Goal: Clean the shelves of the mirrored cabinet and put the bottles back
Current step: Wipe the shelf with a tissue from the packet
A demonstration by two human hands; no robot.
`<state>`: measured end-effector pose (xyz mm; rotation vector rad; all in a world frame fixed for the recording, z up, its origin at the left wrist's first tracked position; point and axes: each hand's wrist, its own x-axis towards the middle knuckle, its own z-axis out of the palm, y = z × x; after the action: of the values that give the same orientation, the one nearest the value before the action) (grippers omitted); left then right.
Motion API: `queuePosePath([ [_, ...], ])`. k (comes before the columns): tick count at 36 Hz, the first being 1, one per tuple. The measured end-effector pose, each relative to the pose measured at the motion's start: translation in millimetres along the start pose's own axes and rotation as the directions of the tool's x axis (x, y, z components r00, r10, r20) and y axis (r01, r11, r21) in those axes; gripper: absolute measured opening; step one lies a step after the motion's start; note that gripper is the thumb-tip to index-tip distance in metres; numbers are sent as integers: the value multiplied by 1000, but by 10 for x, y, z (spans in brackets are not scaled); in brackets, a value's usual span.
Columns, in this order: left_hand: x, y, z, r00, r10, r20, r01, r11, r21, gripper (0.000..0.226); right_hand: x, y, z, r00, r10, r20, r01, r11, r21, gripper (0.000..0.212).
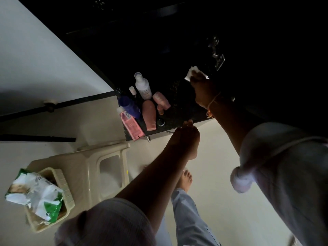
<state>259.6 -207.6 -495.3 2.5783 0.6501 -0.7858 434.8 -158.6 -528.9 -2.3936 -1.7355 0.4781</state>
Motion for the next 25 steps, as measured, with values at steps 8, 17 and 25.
queuePosePath([
  [8,9,-13,29,1000,5,-8,-5,999,36,73,-406,-227,286,960,-262,100,236,947,217,34],
  [17,1,19,9,1000,6,-11,-5,998,55,77,-289,-81,97,997,75,-4,-71,961,267,39],
  [25,16,-43,20,1000,23,-19,-22,999,28,73,-8,-194,49,989,-149,14,141,960,243,42],
])
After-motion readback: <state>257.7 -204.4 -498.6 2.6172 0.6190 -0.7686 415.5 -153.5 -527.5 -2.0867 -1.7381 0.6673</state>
